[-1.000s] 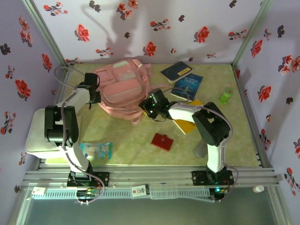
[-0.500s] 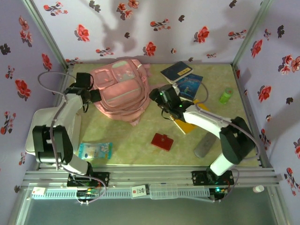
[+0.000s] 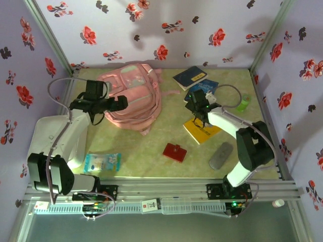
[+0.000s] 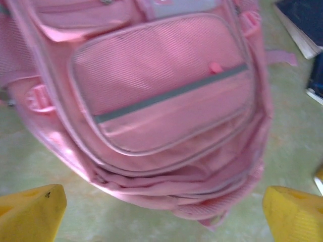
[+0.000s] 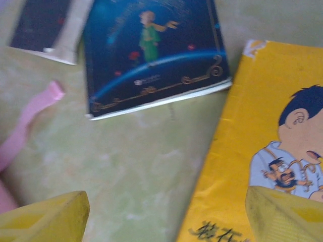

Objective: Pack books, pencil case, and school supplies into a backpack

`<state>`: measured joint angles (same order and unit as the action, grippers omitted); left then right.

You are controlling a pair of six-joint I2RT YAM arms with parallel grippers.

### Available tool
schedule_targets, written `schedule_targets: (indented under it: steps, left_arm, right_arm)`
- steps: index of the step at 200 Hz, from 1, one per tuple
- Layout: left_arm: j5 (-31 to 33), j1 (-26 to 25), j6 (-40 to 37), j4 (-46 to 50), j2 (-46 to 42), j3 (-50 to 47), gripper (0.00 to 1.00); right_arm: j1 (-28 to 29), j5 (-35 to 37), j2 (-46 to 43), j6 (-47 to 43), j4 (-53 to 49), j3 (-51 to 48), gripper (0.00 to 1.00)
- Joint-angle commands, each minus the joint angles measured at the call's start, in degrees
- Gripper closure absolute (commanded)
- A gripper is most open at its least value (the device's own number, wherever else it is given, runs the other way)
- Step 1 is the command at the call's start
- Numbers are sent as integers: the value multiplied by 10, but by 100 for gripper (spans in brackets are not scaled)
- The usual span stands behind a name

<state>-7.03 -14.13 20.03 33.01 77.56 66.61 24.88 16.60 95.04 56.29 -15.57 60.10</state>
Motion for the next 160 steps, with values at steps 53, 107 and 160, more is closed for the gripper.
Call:
schedule_targets:
  steps: [53, 107, 160]
  left_arm:
    - [-26, -118, 3, -25, 99, 66, 0]
    - [-29, -152, 7, -27, 168, 118, 0]
    - [-24, -151, 33, -70, 182, 105, 0]
  right_arm:
    - [-28, -52, 76, -26, -30, 31, 19]
    - [-8, -132, 71, 5, 14, -28, 23]
    - [70, -158, 84, 43, 104, -66, 26]
